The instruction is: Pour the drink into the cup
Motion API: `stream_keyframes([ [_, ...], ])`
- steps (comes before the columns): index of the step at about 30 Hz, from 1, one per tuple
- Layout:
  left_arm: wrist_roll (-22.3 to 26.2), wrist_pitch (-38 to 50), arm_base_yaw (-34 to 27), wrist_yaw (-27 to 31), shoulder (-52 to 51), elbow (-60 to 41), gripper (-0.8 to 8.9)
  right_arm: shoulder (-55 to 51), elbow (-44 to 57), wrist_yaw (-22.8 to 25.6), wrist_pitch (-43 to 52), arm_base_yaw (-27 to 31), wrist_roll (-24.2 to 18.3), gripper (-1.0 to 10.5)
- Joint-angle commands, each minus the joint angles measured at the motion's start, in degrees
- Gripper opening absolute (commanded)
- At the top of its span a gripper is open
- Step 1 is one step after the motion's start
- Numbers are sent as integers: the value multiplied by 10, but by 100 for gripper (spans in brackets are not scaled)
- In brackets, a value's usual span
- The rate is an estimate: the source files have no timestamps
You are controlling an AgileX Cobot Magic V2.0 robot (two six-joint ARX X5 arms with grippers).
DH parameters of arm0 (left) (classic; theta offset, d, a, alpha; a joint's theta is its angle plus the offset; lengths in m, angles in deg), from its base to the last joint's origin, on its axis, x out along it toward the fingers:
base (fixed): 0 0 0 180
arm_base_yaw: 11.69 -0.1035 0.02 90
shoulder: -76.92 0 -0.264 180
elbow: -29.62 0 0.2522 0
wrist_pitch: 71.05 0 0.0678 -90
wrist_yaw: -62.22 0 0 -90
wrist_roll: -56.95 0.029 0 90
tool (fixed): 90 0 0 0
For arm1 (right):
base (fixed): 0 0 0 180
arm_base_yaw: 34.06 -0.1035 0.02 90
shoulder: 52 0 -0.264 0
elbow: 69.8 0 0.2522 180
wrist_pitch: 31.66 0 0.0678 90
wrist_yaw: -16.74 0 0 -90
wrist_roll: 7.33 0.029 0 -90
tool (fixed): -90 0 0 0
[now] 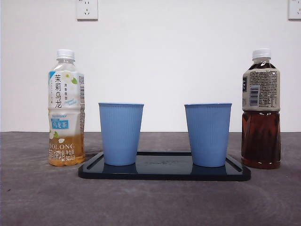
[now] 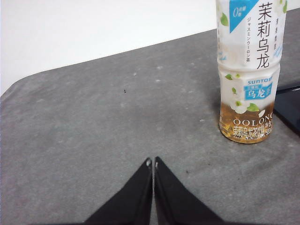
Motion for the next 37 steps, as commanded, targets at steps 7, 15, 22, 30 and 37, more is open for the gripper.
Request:
stream_keyframes([
  [7,-4,-4,-2,0,-1,-12,6,-10,-2,36,37,21,-76,6],
  [15,-4,-4,-2,0,-1,-12,6,-90,93,35,168,160,-154,6],
  [22,-4,-4,-2,0,-1,-12,6,-156,178,35,236,238,-164,6],
  [30,-4,-3,-2,0,-1,-12,6,-201,238,36,265,273,-163,6],
  [37,-4,-3,-2,0,-1,-12,6,-201,269,35,261,275,-161,6],
])
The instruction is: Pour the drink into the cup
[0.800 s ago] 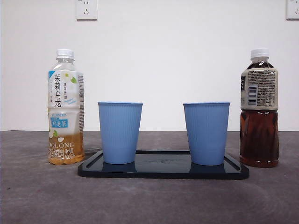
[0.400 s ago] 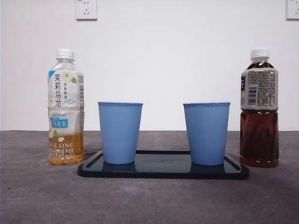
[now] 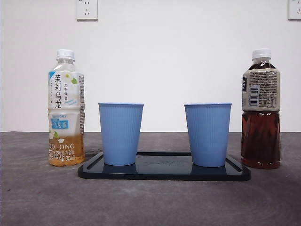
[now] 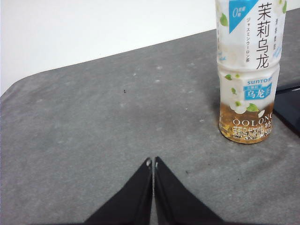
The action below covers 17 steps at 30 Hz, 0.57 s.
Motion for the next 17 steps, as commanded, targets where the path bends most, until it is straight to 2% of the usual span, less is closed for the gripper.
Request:
stream_keyframes([
  [1,-4,-4,-2,0,-1,-12,6,-1,16,2,4,1,0,6],
  [7,-4,-4,-2,0,-1,-12,6,-1,19,2,-38,1,2,6],
  [17,-4,-4,-2,0,-1,-12,6,-1,19,2,-24,1,2,6],
])
